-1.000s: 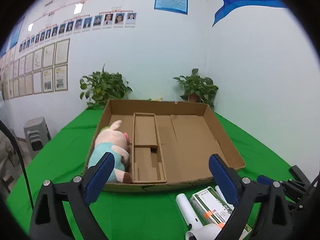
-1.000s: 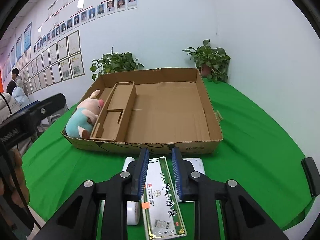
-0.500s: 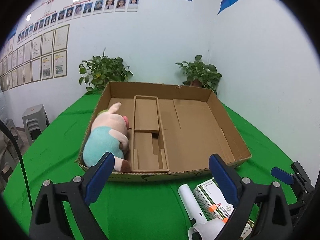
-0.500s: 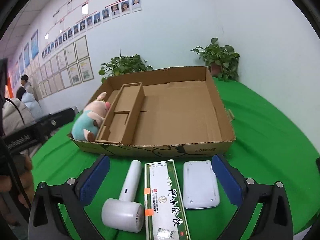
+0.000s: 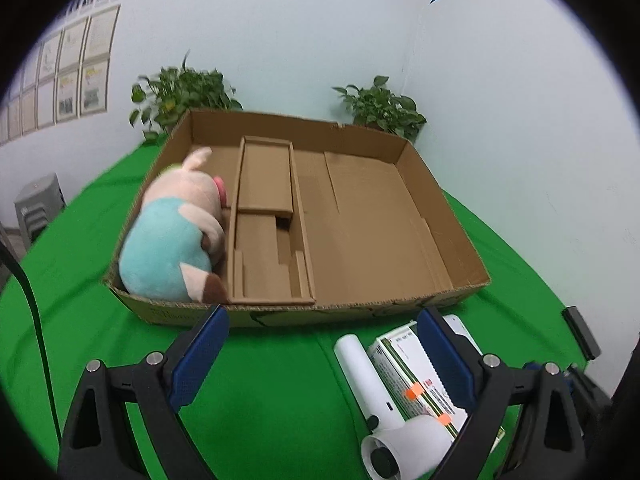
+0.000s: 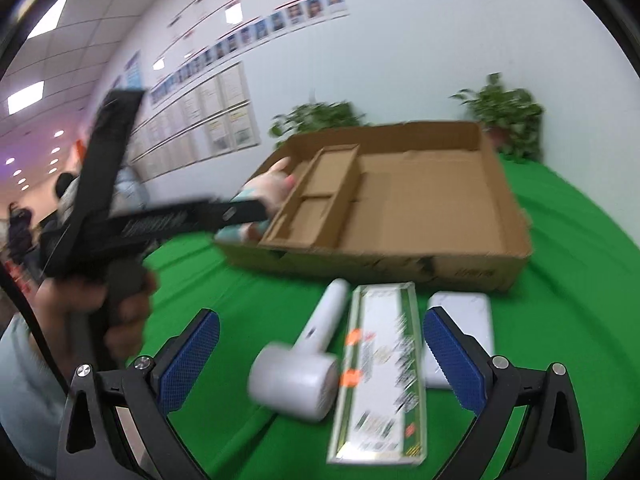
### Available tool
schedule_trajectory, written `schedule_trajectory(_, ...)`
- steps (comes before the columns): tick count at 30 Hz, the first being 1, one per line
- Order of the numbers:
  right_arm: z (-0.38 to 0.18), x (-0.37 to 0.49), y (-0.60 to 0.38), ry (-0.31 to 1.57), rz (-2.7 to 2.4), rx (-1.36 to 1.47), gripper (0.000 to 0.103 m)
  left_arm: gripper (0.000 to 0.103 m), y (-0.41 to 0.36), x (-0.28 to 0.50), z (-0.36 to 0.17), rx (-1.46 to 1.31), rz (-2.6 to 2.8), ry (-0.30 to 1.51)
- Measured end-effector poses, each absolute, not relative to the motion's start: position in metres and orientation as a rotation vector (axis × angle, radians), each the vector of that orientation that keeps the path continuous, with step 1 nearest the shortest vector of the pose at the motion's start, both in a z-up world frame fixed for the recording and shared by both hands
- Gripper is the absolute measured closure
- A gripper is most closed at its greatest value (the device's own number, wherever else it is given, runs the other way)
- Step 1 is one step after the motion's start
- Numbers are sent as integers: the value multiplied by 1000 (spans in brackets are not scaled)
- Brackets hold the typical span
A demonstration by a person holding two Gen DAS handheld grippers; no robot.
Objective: Organize objects
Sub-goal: 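Move the left gripper down toward the white hair dryer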
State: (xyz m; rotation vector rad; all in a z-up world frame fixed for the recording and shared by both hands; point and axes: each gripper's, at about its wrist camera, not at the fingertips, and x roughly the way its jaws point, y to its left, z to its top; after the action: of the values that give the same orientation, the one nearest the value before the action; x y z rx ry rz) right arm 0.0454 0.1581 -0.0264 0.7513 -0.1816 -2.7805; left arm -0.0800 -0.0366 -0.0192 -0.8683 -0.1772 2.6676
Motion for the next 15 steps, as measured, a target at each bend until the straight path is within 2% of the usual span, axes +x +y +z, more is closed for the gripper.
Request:
schedule_trajectory(5, -47, 43, 152, -198, -2702, 859, 1, 8, -38, -91, -36, -972, 2510, -302)
schedule_trajectory(9, -61, 41, 133, -165, -2654, 894, 5, 10, -25, -102, -56, -1074, 2399, -305)
schedule_trajectory(13, -79, 32, 121, -171, -2611, 965, 15, 29, -11, -113, -75, -1212, 2291, -265)
schedule_trajectory(15, -90, 27, 118, -141, -2623, 1016, 20, 32, -3, -118, -87, -1275, 2227, -260)
